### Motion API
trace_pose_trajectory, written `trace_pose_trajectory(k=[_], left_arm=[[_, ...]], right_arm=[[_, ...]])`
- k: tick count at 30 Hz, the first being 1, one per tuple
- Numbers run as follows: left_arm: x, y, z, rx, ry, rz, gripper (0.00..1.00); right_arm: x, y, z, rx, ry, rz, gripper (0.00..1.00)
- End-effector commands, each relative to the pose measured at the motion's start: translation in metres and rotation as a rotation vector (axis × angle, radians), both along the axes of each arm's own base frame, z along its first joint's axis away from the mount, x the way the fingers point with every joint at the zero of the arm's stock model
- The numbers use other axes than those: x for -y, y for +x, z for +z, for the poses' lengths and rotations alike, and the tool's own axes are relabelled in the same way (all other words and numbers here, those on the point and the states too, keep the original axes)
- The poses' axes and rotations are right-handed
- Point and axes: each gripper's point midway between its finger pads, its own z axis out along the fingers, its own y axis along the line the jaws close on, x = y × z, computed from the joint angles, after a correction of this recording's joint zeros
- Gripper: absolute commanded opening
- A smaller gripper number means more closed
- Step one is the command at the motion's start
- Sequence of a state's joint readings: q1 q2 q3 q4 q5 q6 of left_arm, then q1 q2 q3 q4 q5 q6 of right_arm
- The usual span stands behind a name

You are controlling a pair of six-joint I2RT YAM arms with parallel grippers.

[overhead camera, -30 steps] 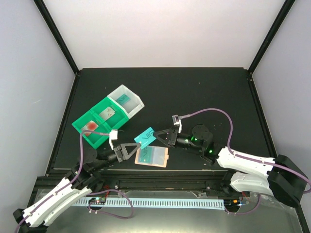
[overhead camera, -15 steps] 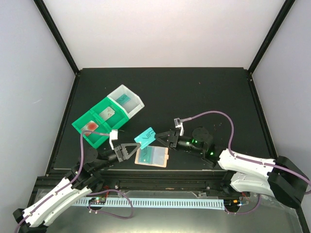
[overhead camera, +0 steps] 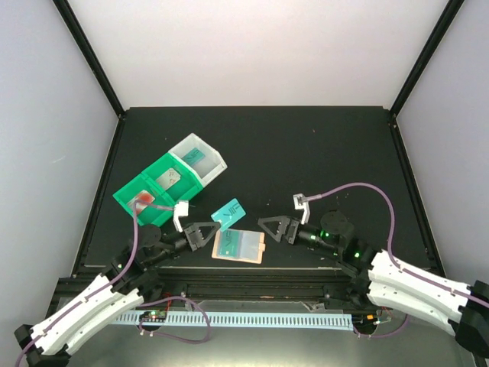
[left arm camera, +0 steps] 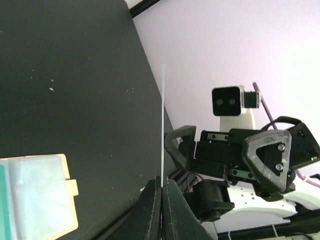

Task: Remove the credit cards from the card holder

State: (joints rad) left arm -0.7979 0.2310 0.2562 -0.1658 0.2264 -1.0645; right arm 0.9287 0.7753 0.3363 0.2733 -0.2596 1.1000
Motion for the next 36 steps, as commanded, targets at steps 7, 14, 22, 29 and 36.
trace_pose_trajectory(k=[7,14,22,29,36], left_arm=[[-0.018,0.038,0.027,0.04,0.168,0.132,0.01],[-0.029,0.086,0.009,-0.076,0.242,0.179,0.02],[-0.054,0.149,-0.01,-0.154,0.369,0.268,0.02],[-0.085,0.199,-0.018,-0.255,0.397,0.37,0.02],[-0.102,0.244,-0.04,-0.405,0.346,0.441,0.02]], right_arm=[[0.039,-0.004,-0.015,0.096,-0.131,-0.089,1.0],[0.047,-0.011,-0.009,0.139,-0.148,-0.071,1.0],[0.052,-0.016,-0.013,0.137,-0.21,-0.055,1.0],[0.057,-0.017,-0.01,0.145,-0.245,-0.057,1.0],[0.061,-0.015,-0.009,0.163,-0.263,-0.074,1.0]])
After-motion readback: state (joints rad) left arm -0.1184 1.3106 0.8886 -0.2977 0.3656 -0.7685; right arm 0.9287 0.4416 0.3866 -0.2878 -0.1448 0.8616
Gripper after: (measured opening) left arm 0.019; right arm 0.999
